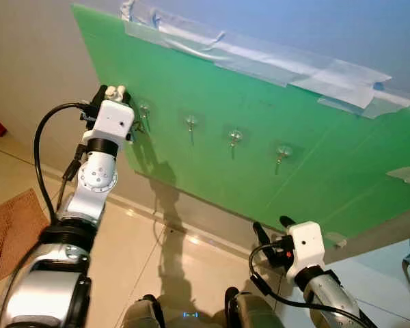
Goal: Hang keys on a hook
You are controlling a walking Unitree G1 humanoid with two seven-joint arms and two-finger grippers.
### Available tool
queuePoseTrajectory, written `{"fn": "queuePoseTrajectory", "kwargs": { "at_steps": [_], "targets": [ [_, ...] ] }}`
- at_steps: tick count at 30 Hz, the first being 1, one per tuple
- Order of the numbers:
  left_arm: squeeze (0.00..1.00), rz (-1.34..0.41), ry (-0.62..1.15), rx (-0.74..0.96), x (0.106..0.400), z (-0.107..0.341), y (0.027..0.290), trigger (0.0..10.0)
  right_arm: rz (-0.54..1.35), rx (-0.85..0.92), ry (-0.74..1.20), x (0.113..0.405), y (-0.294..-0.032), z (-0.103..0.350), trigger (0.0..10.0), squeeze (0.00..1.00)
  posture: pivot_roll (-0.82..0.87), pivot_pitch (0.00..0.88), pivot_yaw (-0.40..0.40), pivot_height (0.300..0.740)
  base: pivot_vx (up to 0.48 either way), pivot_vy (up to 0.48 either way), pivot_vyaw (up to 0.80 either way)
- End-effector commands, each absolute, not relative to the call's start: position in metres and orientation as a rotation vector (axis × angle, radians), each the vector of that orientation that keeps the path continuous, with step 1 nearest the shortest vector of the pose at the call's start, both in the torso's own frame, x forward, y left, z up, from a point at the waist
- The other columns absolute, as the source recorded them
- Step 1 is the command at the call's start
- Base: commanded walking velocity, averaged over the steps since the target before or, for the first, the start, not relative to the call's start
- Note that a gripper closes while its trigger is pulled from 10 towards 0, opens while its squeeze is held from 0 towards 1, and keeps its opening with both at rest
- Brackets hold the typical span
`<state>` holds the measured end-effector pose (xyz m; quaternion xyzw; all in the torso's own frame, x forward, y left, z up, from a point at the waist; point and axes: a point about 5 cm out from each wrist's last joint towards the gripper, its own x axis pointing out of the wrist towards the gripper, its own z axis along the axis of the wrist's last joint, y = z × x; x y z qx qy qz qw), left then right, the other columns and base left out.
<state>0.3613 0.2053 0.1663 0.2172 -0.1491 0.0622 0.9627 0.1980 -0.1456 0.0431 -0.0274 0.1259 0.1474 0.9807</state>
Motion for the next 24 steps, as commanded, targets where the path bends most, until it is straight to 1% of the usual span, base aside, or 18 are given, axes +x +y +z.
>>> {"fn": "queuePoseTrajectory", "kwargs": {
  "at_steps": [1, 2, 3, 4, 5, 7, 8, 9, 10, 15, 18, 19, 21, 22, 23, 24],
  "targets": [
    [0.00, 0.146, -0.201, 0.309, 0.363, 0.153, 0.209, 0.0, 0.294, -0.058, 0.263, 0.194, -0.149, 0.044, 10.0, 0.00, -0.22, 0.194, -0.035, 0.740, 0.000, 0.000, 0.00],
    [0.00, 0.150, -0.148, 0.214, 0.363, 0.145, 0.209, 0.0, 0.292, -0.058, 0.263, 0.194, -0.149, 0.044, 10.0, 0.00, -0.22, 0.197, -0.033, 0.740, 0.000, 0.000, 0.00],
    [0.00, 0.150, -0.116, 0.153, 0.363, 0.140, 0.208, 0.0, 0.290, -0.059, 0.263, 0.194, -0.149, 0.044, 10.0, 0.00, -0.22, 0.197, -0.033, 0.740, 0.000, 0.000, 0.00],
    [0.00, 0.152, -0.094, 0.118, 0.363, 0.136, 0.207, 0.0, 0.288, -0.059, 0.263, 0.194, -0.149, 0.044, 10.0, 0.00, -0.22, 0.197, -0.033, 0.740, 0.000, 0.000, 0.00],
    [0.00, 0.152, -0.094, 0.118, 0.363, 0.136, 0.207, 0.0, 0.288, -0.059, 0.263, 0.194, -0.149, 0.044, 10.0, 0.00, -0.22, 0.197, -0.033, 0.740, 0.000, 0.000, 0.00],
    [0.00, 0.151, -0.046, 0.017, 0.363, 0.128, 0.206, 0.0, 0.286, -0.059, 0.265, 0.193, -0.149, 0.044, 10.0, 0.00, -0.22, 0.197, -0.033, 0.740, 0.000, 0.000, 0.00],
    [0.00, 0.149, -0.043, 0.005, 0.364, 0.128, 0.205, 0.0, 0.286, -0.059, 0.264, 0.193, -0.149, 0.044, 10.0, 0.00, -0.22, 0.203, -0.029, 0.740, 0.000, 0.000, 0.00],
    [0.00, 0.142, -0.057, 0.035, 0.363, 0.130, 0.205, 0.0, 0.285, -0.059, 0.264, 0.193, -0.149, 0.044, 10.0, 0.00, -0.22, 0.203, -0.029, 0.740, 0.000, 0.000, 0.00],
    [0.00, 0.123, -0.098, 0.131, 0.363, 0.136, 0.204, 0.0, 0.283, -0.058, 0.263, 0.193, -0.150, 0.044, 10.0, 0.00, -0.22, 0.203, -0.029, 0.740, 0.000, 0.000, 0.00],
    [0.00, 0.107, -0.150, 0.250, 0.360, 0.145, 0.205, 0.0, 0.280, -0.056, 0.261, 0.193, -0.150, 0.044, 10.0, 0.00, -0.22, 0.203, -0.028, 0.740, 0.000, 0.000, 0.00],
    [0.00, 0.063, -0.168, 0.264, 0.351, 0.145, 0.201, 0.0, 0.276, -0.054, 0.258, 0.193, -0.150, 0.045, 10.0, 0.00, -0.22, 0.203, -0.028, 0.740, 0.000, 0.000, 0.00],
    [0.00, 0.018, -0.158, 0.237, 0.344, 0.141, 0.194, 0.0, 0.274, -0.053, 0.258, 0.193, -0.150, 0.044, 10.0, 0.00, -0.22, 0.204, -0.018, 0.740, 0.000, 0.000, 0.00],
    [0.00, -0.016, -0.151, 0.225, 0.338, 0.139, 0.188, 0.0, 0.273, -0.053, 0.257, 0.193, -0.150, 0.044, 10.0, 0.00, -0.22, 0.204, -0.018, 0.740, 0.000, 0.000, 0.00],
    [0.00, -0.060, -0.142, 0.214, 0.328, 0.136, 0.181, 0.0, 0.267, -0.051, 0.250, 0.194, -0.150, 0.046, 10.0, 0.00, -0.21, 0.208, -0.013, 0.740, 0.000, 0.000, 0.00],
    [0.00, -0.060, -0.142, 0.214, 0.328, 0.136, 0.181, 0.0, 0.267, -0.051, 0.250, 0.194, -0.150, 0.046, 10.0, 0.00, -0.21, 0.208, -0.013, 0.740, 0.000, 0.000, 0.00],
    [0.00, -0.094, -0.135, 0.203, 0.320, 0.134, 0.174, 0.0, 0.256, -0.041, 0.237, 0.195, -0.151, 0.048, 10.0, 0.00, -0.21, 0.208, -0.013, 0.740, 0.000, 0.000, 0.00]
  ]
}}
